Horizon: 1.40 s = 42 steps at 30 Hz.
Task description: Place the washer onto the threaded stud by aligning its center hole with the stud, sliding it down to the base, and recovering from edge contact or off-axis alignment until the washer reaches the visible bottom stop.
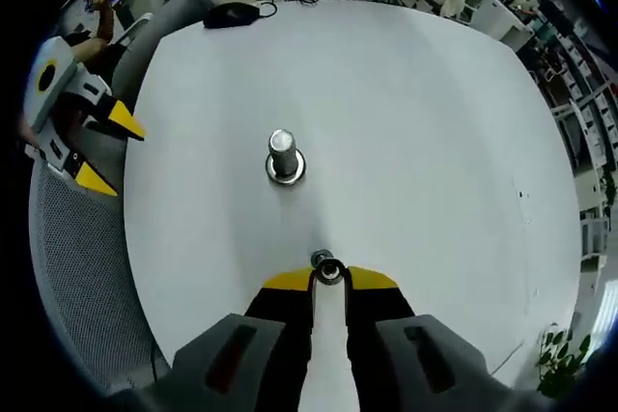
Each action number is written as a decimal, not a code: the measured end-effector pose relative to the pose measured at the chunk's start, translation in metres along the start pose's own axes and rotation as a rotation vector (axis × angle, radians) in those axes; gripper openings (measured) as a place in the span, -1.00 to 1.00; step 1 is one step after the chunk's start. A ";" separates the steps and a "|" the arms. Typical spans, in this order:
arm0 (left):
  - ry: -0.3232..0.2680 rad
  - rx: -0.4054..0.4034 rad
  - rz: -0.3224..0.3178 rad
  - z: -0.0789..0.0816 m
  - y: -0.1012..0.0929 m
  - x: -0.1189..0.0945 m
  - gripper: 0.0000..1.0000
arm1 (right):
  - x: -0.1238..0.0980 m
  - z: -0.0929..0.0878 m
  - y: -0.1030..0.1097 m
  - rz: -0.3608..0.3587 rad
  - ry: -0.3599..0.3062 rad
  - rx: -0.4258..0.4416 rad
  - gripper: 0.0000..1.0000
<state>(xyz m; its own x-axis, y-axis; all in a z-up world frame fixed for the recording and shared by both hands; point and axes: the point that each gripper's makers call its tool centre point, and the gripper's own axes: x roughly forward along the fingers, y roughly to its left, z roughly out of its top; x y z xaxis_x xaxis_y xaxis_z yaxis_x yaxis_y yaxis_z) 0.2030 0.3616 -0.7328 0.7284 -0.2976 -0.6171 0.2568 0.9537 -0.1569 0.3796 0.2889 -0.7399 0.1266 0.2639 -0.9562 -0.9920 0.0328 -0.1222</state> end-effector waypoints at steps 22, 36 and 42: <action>0.003 -0.009 -0.005 -0.001 0.000 0.000 -0.37 | 0.036 -0.011 0.011 0.056 0.084 0.021 -0.73; 0.009 -0.007 -0.007 -0.002 0.001 0.001 -0.37 | 0.042 -0.019 0.013 0.056 0.081 0.053 -0.65; 0.009 -0.009 -0.006 -0.002 0.001 0.001 -0.37 | 0.039 -0.023 0.015 0.044 0.027 0.085 -0.55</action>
<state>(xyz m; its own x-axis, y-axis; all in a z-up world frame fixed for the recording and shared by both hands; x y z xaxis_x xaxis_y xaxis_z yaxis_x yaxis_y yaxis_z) 0.2029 0.3624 -0.7352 0.7212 -0.3025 -0.6232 0.2551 0.9524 -0.1671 0.3693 0.2773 -0.7850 0.0813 0.2409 -0.9671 -0.9929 0.1041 -0.0576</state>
